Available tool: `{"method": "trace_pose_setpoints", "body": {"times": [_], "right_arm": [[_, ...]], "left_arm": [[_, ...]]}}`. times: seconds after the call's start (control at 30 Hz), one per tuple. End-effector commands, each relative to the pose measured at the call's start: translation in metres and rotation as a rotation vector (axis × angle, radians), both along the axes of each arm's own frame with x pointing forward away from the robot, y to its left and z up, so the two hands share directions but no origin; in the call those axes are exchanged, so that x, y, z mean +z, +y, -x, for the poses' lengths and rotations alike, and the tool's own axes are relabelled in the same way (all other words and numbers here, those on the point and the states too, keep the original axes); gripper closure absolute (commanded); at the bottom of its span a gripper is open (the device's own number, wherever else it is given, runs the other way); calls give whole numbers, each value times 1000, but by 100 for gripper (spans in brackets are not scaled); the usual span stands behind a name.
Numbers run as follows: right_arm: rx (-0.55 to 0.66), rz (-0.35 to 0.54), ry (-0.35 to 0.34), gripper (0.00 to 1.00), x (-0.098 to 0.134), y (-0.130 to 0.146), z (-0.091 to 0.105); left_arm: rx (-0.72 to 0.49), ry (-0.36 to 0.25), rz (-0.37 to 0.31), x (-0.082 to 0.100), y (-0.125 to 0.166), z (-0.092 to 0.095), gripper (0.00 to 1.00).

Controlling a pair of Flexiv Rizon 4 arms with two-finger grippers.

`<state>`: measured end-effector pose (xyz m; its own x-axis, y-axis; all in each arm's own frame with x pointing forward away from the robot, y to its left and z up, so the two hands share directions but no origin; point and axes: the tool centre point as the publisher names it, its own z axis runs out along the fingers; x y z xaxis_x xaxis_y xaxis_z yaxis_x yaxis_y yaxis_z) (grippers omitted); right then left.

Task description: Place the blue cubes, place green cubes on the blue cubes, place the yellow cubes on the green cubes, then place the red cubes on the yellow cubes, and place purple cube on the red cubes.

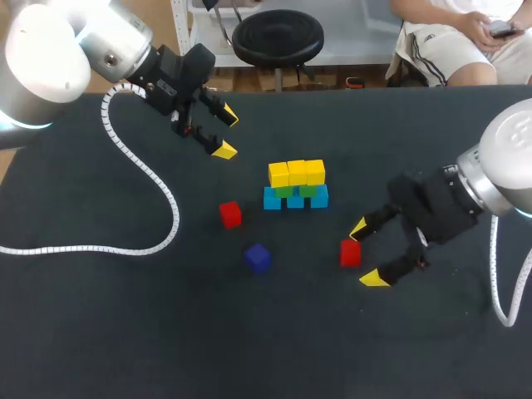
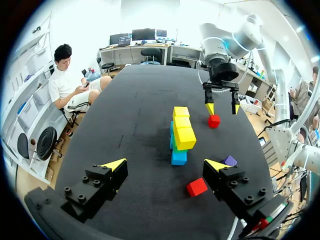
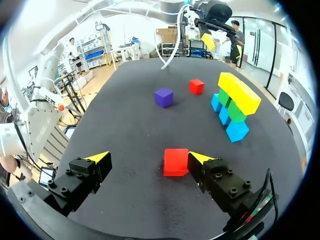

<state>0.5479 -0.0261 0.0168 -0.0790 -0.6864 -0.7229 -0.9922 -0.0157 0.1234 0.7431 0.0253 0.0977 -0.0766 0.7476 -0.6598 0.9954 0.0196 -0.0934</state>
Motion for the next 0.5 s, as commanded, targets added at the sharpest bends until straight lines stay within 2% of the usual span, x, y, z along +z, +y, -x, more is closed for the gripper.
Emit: {"method": "trace_pose_setpoints", "body": {"times": [0.03,0.23,0.5], "right_arm": [[6,-4,6,0,-5,2,-1],[9,-4,9,0,-6,2,-3],[-2,-16,-18,0,12,-9,5]], "left_arm": [[-3,4,-4,0,0,-2,0],[-3,4,-4,0,0,-2,0],[-3,4,-4,0,0,-2,0]]}}
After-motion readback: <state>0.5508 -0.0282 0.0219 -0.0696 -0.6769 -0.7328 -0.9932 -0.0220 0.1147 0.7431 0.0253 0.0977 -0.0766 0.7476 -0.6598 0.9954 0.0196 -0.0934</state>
